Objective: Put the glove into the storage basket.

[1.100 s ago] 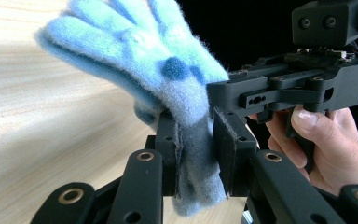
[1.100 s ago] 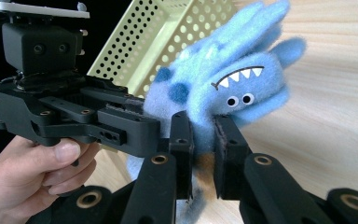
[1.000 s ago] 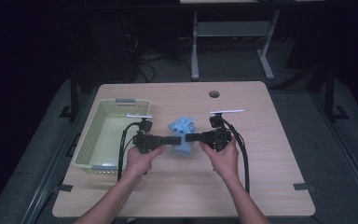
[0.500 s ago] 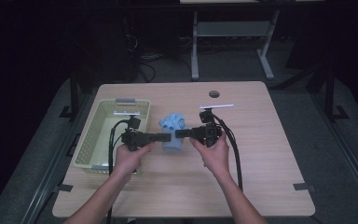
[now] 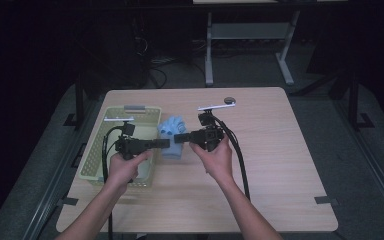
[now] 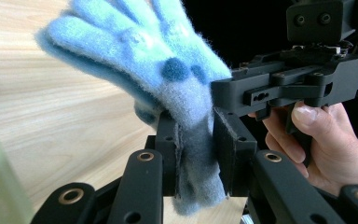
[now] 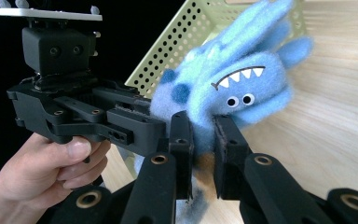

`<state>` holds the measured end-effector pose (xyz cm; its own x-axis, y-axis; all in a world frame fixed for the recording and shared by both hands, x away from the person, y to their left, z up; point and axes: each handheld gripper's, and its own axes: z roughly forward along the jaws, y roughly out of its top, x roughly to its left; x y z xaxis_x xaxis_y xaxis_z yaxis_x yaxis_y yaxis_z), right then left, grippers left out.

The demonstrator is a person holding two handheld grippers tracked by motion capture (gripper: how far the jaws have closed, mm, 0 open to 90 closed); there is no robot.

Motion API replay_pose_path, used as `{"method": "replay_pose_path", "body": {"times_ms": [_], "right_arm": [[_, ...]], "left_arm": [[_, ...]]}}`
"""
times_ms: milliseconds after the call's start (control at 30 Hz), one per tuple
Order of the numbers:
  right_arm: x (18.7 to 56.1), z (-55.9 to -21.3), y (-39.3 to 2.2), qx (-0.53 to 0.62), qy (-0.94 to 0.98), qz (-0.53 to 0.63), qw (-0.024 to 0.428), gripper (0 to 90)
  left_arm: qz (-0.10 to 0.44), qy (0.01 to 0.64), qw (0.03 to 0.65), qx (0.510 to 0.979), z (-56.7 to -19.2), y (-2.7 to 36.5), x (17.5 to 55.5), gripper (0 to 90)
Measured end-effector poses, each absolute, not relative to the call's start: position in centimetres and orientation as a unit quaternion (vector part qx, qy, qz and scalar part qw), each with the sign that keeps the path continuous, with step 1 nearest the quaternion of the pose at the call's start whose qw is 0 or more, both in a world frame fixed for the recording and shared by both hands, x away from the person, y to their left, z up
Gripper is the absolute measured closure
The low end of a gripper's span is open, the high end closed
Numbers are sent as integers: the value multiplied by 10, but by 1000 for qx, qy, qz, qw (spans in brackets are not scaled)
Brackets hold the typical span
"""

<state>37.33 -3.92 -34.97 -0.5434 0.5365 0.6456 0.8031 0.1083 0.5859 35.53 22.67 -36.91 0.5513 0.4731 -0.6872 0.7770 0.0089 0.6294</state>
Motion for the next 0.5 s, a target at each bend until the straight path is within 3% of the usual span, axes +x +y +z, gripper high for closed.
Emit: {"method": "replay_pose_path", "body": {"times_ms": [500], "right_arm": [[382,-346,-8,-443,-736,-491,149,796]], "left_arm": [[-127,465,555,678,-365,258,352,722]]}}
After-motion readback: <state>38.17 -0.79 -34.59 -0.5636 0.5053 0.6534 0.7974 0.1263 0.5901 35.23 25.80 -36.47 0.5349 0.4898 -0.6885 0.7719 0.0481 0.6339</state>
